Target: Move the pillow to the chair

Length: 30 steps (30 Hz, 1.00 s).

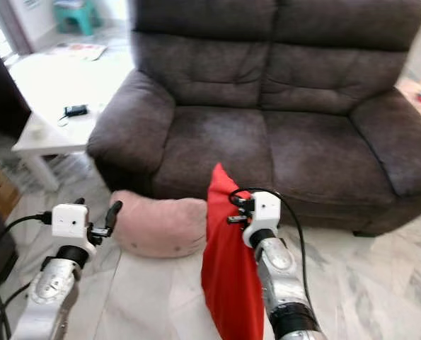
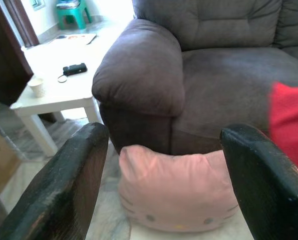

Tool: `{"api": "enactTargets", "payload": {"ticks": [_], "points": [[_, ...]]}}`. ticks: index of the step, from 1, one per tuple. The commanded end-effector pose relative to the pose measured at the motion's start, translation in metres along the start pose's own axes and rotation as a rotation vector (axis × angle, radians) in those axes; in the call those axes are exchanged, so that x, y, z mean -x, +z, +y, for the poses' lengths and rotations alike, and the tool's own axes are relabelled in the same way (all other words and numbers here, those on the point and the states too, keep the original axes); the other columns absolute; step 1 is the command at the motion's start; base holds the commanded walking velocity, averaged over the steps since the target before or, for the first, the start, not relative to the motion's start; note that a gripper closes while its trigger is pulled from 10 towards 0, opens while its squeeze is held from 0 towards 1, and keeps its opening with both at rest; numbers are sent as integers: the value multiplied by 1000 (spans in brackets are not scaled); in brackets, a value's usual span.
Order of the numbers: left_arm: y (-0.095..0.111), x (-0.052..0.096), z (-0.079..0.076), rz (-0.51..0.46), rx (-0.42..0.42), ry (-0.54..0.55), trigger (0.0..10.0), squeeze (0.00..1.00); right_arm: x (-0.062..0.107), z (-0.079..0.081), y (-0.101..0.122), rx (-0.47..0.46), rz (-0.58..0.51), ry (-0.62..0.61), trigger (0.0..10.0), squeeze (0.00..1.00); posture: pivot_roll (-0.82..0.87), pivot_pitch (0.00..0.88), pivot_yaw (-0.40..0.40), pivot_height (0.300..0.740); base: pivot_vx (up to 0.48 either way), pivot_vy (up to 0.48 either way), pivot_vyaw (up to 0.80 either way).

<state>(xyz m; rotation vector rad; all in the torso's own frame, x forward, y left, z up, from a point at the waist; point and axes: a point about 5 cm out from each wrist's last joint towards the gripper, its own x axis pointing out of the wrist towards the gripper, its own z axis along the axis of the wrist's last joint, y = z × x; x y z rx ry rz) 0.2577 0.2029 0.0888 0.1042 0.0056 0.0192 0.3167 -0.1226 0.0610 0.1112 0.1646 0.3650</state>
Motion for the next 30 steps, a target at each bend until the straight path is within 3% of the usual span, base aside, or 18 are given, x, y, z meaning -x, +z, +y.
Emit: {"api": "enactTargets", "payload": {"ticks": [1, 3, 6, 8, 14, 20, 25, 27, 28, 30], "points": [[13, -4, -7, -34, 35, -60, 10000, 0, -6, -7, 40, 92, -134, 68, 10000, 0, 89, 14, -12, 740, 0, 0, 0], [15, -2, -6, -20, 54, -131, 10000, 0, -5, -6, 44, 168, -113, 174, 10000, 0, 89, 14, -12, 740, 0, 0, 0], [16, 0, -4, -4, 37, -176, 10000, 0, -4, -5, 47, 208, -102, 224, 10000, 0, 92, 16, -15, 740, 0, 0, 0], [20, 4, 2, 29, 2, -262, 10000, 0, -2, -5, 48, 312, -57, 328, 10000, 0, 96, 17, -15, 740, 0, 0, 0], [28, 15, 4, 77, -31, -428, 10000, 0, 7, -6, 42, 400, 27, 486, 10000, 0, 101, 16, -16, 740, 0, 0, 0], [29, 30, 7, 142, -96, -570, 10000, 0, 14, -4, 38, 430, 78, 596, 10000, 0, 105, 11, -16, 740, 0, 0, 0], [27, 56, 8, 253, -125, -756, 10000, 0, 22, -2, 38, 415, 111, 710, 10000, 0, 115, 15, -17, 740, 0, 0, 0], [20, 74, 8, 342, -168, -862, 10000, 0, 23, -1, 40, 406, 115, 739, 10000, 0, 115, 16, -16, 740, 0, 0, 0], [20, 74, 8, 342, -168, -862, 10000, 0, 23, -1, 40, 406, 115, 739, 10000, 0, 115, 16, -16, 740, 0, 0, 0], [12, 95, 5, 441, -189, -992, 10000, 0, 24, 0, 41, 400, 115, 770, 10000, 0, 122, 20, -16, 740, 0, 0, 0]]}}
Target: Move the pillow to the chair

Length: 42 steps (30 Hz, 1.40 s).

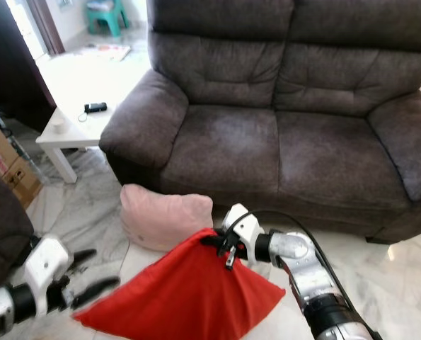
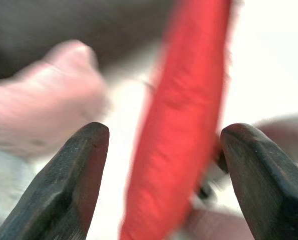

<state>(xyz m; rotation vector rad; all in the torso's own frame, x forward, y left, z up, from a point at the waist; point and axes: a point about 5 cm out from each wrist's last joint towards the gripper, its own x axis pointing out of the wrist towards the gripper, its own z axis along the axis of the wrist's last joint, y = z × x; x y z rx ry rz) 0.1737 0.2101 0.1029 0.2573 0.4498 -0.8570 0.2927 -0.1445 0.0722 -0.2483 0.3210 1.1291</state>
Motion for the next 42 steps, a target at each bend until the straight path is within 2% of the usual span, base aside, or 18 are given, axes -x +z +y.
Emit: {"api": "enactTargets", "payload": {"ticks": [1, 4, 8, 11, 13, 17, 23, 29, 32, 41, 42], "points": [[-7, 7, -19, 87, -22, -150, 10000, 0, 1, -5, 35, 91, -133, 22, 10000, 0, 122, 20, -16, 740, 0, 0, 0], [-14, 13, -27, 152, -32, -214, 10000, 0, 1, -3, 37, 92, -135, 47, 10000, 0, 126, 23, -14, 740, 0, 0, 0], [-23, 16, -26, 211, -92, -228, 10000, 0, 2, 1, 40, 100, -139, 102, 10000, 0, 132, 26, -12, 740, 0, 0, 0], [-28, 13, -16, 216, -137, -152, 10000, 0, 4, 3, 45, 100, -156, 141, 10000, 0, 127, 26, -11, 740, 0, 0, 0], [-30, 12, -13, 212, -145, -132, 10000, 0, 6, 5, 44, 101, -143, 180, 10000, 0, 129, 28, -11, 740, 0, 0, 0], [-29, 12, -1, 193, -216, -57, 10000, 0, 11, 9, 41, 105, -122, 224, 10000, 0, 129, 29, -12, 740, 0, 0, 0], [-28, 15, 7, 172, -265, -33, 10000, 0, 16, 14, 37, 105, -92, 296, 10000, 0, 133, 29, -12, 740, 0, 0, 0], [-36, 23, 11, 218, -320, -74, 10000, 0, 20, 21, 31, 127, -56, 367, 10000, 0, 139, 29, -9, 740, 0, 0, 0], [-38, 25, 11, 215, -315, -89, 10000, 0, 22, 20, 31, 118, -59, 380, 10000, 0, 142, 28, -7, 740, 0, 0, 0], [-53, 21, 3, 233, -376, -180, 10000, 0, 26, 20, 39, 112, -104, 406, 10000, 0, 135, 26, -4, 740, 0, 0, 0], [-57, 20, 3, 248, -413, -192, 10000, 0, 26, 20, 40, 113, -107, 409, 10000, 0, 136, 26, -5, 740, 0, 0, 0]]}}
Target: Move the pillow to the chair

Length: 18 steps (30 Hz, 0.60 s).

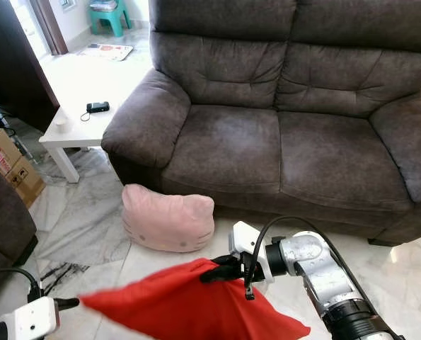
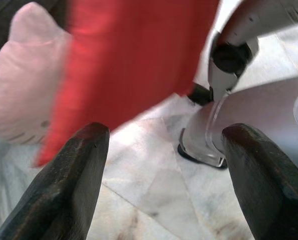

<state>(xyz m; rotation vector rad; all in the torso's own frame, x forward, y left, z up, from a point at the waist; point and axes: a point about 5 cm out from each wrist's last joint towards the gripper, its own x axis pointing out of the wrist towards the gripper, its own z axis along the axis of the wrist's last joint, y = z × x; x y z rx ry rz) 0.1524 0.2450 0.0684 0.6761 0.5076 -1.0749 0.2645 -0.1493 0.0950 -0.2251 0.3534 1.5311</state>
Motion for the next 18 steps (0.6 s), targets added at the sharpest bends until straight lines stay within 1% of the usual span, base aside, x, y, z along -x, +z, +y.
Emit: {"api": "enactTargets", "payload": {"ticks": [1, 3, 7, 8, 9, 11, 13, 15, 18], "points": [[-8, -2, -4, 40, -53, -35, 10000, 0, 4, -3, 24, 91, -90, 11, 10000, 0, 138, 26, -6, 740, 0, 0, 0], [-13, -4, -3, 46, -77, -21, 10000, 0, 4, -2, 25, 91, -97, 17, 10000, 0, 133, 23, -5, 740, 0, 0, 0], [-16, -7, 7, 38, -115, 50, 10000, 0, 4, -1, 26, 97, -95, 29, 10000, 0, 130, 18, -4, 740, 0, 0, 0], [-17, -7, 11, 47, -145, 70, 10000, 0, 5, 0, 26, 99, -92, 39, 10000, 0, 127, 13, -4, 740, 0, 0, 0], [-18, -7, 13, 47, -158, 82, 10000, 0, 5, 1, 26, 102, -88, 47, 10000, 0, 127, 13, -4, 740, 0, 0, 0], [-19, -6, 17, 37, -160, 108, 10000, 0, 6, 3, 26, 107, -85, 65, 10000, 0, 128, 9, -4, 740, 0, 0, 0], [-20, -5, 19, 35, -173, 109, 10000, 0, 6, 4, 26, 110, -85, 72, 10000, 0, 126, 7, -4, 740, 0, 0, 0], [-24, -2, 23, 44, -190, 120, 10000, 0, 7, 6, 24, 110, -77, 86, 10000, 0, 127, 4, -2, 740, 0, 0, 0], [-27, 0, 24, 44, -195, 122, 10000, 0, 8, 7, 24, 109, -77, 86, 10000, 0, 127, 2, -3, 740, 0, 0, 0]]}}
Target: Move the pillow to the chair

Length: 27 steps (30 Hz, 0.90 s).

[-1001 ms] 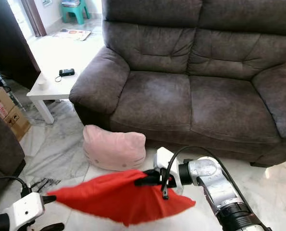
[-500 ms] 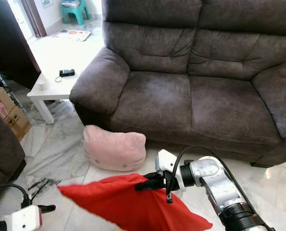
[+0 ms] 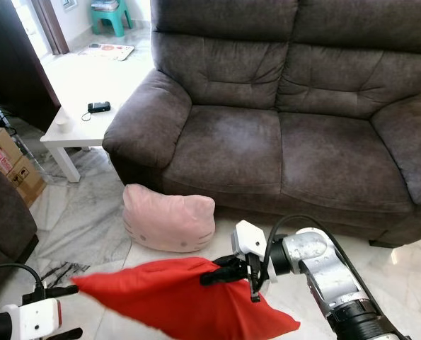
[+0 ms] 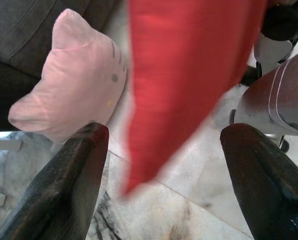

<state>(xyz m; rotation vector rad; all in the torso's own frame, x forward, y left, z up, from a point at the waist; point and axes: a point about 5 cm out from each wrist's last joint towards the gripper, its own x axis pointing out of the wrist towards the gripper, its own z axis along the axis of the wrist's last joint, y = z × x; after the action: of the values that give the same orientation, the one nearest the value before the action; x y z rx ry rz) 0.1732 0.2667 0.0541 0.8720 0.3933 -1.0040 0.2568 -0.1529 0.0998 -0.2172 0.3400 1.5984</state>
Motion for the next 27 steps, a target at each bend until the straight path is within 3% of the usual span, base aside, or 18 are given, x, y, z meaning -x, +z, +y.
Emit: {"api": "enactTargets", "payload": {"ticks": [1, 5, 8, 9, 11, 16, 27], "points": [[-3, 3, 0, 14, -15, -9, 10000, 0, 3, -1, 22, 95, -63, 21, 10000, 0, 126, 0, -3, 740, 0, 0, 0], [-5, 0, -8, 8, 8, -47, 10000, 0, 3, -2, 24, 98, -74, 19, 10000, 0, 123, 0, -3, 740, 0, 0, 0], [-7, -8, -25, 3, 44, -126, 10000, 0, 3, -2, 25, 101, -79, 18, 10000, 0, 120, 1, -3, 740, 0, 0, 0], [-7, -15, -37, -6, 63, -172, 10000, 0, 3, -2, 27, 103, -83, 18, 10000, 0, 117, 2, -2, 740, 0, 0, 0], [-6, -21, -42, -15, 76, -187, 10000, 0, 4, -2, 28, 105, -86, 16, 10000, 0, 113, 4, -2, 740, 0, 0, 0], [-9, -26, -43, -17, 72, -187, 10000, 0, 6, -1, 29, 106, -92, 17, 10000, 0, 109, 6, -4, 740, 0, 0, 0], [-13, -27, -19, -7, 17, -42, 10000, 0, 7, 2, 28, 99, -85, 32, 10000, 0, 105, 16, -6, 740, 0, 0, 0]]}}
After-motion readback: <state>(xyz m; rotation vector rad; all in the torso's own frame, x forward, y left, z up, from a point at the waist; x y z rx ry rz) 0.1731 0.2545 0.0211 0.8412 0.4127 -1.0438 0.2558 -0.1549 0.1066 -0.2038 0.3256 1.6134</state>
